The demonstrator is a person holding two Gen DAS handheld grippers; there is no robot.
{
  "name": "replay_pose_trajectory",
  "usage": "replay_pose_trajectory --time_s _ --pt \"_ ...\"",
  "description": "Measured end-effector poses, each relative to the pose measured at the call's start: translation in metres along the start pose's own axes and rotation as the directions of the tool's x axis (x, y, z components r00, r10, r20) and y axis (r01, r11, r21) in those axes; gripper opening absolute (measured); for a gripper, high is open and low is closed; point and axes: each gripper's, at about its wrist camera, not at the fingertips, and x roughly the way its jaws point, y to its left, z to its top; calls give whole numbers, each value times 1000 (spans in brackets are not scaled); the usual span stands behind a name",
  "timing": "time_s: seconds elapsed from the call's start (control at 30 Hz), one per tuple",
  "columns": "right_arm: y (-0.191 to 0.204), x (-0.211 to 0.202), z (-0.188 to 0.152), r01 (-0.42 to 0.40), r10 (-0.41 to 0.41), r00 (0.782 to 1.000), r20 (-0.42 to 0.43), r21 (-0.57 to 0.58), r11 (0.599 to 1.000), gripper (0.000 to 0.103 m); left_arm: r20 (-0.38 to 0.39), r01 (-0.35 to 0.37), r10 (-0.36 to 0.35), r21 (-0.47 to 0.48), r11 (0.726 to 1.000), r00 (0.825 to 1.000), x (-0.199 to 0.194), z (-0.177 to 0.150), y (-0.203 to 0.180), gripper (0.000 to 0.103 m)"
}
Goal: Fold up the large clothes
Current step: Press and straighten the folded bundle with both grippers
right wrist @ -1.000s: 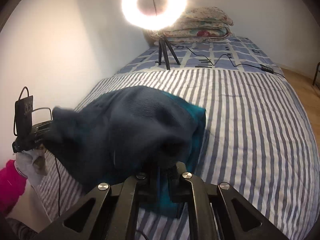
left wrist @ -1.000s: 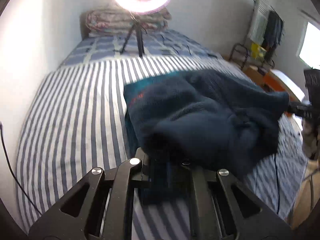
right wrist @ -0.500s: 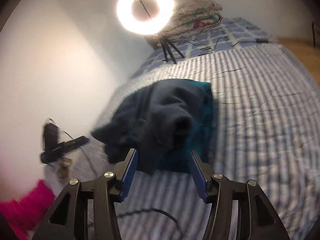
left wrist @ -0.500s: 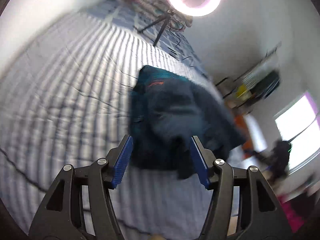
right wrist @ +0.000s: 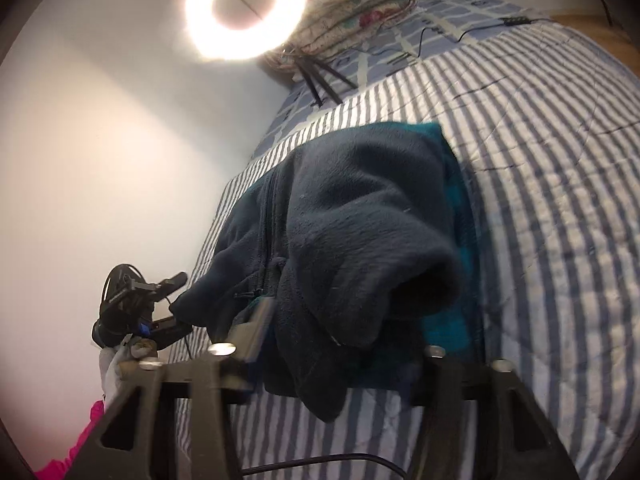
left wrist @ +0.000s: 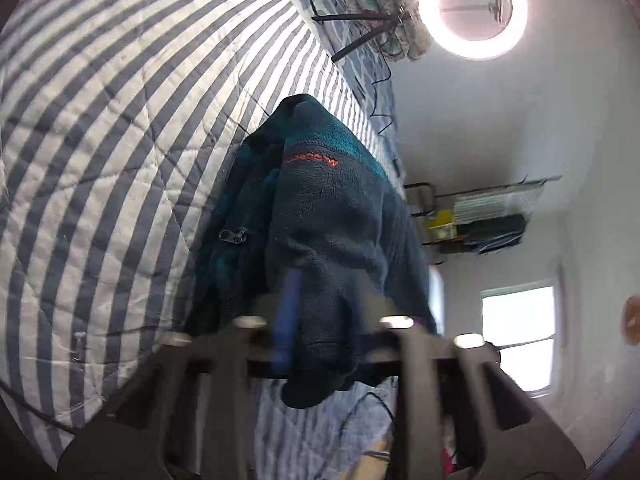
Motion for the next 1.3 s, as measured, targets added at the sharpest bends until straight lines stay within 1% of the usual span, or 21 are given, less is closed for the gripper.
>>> replay_pose_trajectory --time_s 0.03,0.2,0.27,0.33,0.4,0.5,0.57,0.63,0.7,0.73,0.77,0.8,0.83,0.87,0.97,1.03,1.1,1.17,1.23,1.27,1.3 --pt "2 2 1 -20 20 1000 -16 1 1000 11 7 -28 28 31 999 1000 0 -2 -7 4" --pt "25 -27 -7 -129 129 992 19 3 992 8 104 -86 68 174 981 992 -31 -15 -36 1" --pt "21 -36 -18 -166 166 986 24 38 985 7 148 -170 140 217 961 979 -39 -23 -32 0" --pt "9 -31 -32 -133 133 991 9 54 990 7 117 -240 219 214 947 969 -28 -28 -14 0" --pt "-5 -15 -44 -72 74 997 -31 72 995 7 109 -333 316 201 921 942 -16 -34 8 0" --pt "-22 4 -57 -26 32 996 -79 82 996 7 93 -281 270 138 950 958 -19 -41 25 0" --pt "-24 -2 -58 -42 49 996 -71 101 994 12 126 -287 267 176 942 955 -30 -45 15 0" --pt "-17 -22 -59 -43 47 997 -54 62 997 28 146 -285 258 220 933 955 -43 -47 2 0" --pt "-12 -41 -60 -23 23 999 -39 1 1000 37 151 -264 233 246 933 961 -52 -45 -13 0" --pt "-13 -51 -61 -21 21 999 -27 -9 1000 41 146 -251 221 240 938 964 -55 -41 -18 7" --pt "-15 -59 -63 -25 25 1000 -15 -6 1000 42 133 -222 195 229 948 972 -56 -38 -20 27" --pt "-21 -70 -62 -30 30 999 11 12 999 49 117 -186 164 207 961 979 -56 -35 -20 42" --pt "-27 -79 -61 -34 33 999 35 34 999 60 114 -177 158 183 967 981 -53 -28 -18 64" --pt "-34 -87 -58 -36 32 998 63 61 998 63 110 -163 148 142 976 983 -52 -25 -14 66" --pt "-60 -98 -43 -61 41 991 128 160 985 65 54 -75 73 44 996 996 -44 -17 0 66" --pt "-69 -97 -35 -67 41 990 135 191 979 65 33 -56 55 19 998 998 -34 -20 1 64" --pt "-73 -82 -22 -89 65 991 119 210 974 65 -12 -61 61 37 997 998 -21 -22 -2 46" --pt "-72 -69 -16 -87 66 992 105 212 973 65 -37 -98 100 54 994 994 -11 -27 -6 12" --pt "-69 -54 -10 -99 83 993 87 211 972 62 -37 -118 121 66 991 992 -4 -28 -8 8" --pt "-69 -48 -9 -117 103 992 77 217 969 57 -26 -121 123 76 990 992 -6 -28 -11 7" --pt "-66 -41 -8 -143 133 989 59 218 966 33 -12 -116 118 91 989 993 -10 -29 -16 6"
